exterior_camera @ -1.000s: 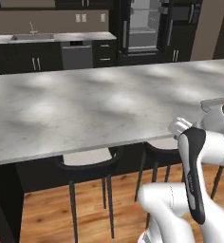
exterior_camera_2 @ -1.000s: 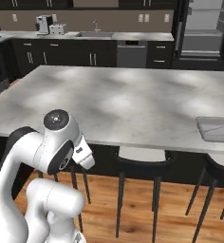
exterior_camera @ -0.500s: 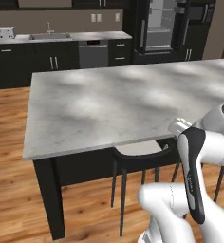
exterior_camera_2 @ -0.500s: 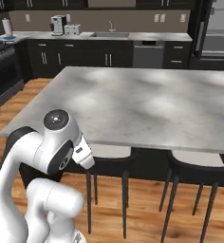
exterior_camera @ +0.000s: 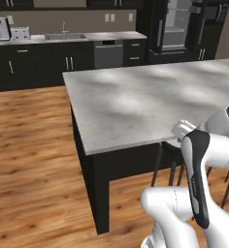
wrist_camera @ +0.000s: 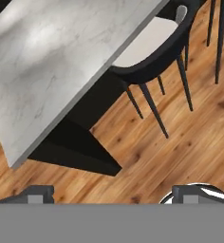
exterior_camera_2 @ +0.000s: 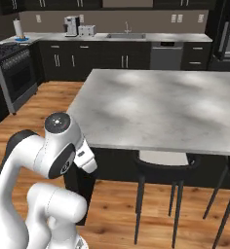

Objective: Place the cold items (mushroom and tomato) from the fridge in one tupperware on the dining counter. Place the warm items (kebab skewer and hot dog) in the stove area in another tupperware.

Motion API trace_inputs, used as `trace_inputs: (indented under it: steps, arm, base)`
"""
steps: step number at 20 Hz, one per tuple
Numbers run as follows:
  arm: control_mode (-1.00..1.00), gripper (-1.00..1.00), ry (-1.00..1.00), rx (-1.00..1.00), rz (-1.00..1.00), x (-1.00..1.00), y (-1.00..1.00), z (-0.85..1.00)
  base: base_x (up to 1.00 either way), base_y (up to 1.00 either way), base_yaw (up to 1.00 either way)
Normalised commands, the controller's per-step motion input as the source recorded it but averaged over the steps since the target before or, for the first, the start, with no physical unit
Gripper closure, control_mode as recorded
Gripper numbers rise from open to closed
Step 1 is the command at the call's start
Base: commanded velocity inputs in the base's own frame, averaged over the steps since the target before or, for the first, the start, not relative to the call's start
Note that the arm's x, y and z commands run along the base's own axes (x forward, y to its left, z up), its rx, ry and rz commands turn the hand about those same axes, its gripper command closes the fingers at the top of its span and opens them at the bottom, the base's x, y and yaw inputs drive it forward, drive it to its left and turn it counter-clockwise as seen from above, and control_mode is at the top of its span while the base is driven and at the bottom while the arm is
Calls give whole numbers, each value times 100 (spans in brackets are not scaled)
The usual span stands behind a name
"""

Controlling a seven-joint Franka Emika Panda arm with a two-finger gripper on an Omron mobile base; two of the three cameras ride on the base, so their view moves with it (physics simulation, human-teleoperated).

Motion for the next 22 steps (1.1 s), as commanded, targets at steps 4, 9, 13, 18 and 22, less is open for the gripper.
trace_inputs:
  steps: [4, 9, 13, 18, 22]
  arm:
    - [100, -100, 0, 0, 0, 0, 0, 0]
    - [100, -100, 0, 0, 0, 0, 0, 0]
    - [100, -100, 0, 0, 0, 0, 0, 0]
    - [100, -100, 0, 0, 0, 0, 0, 0]
    - [100, -100, 0, 0, 0, 0, 0, 0]
  base:
    - [0, 100, -4]
    - [0, 100, -2]
    - [17, 100, 0]
    - [65, 100, -1]
    - [99, 100, 0]
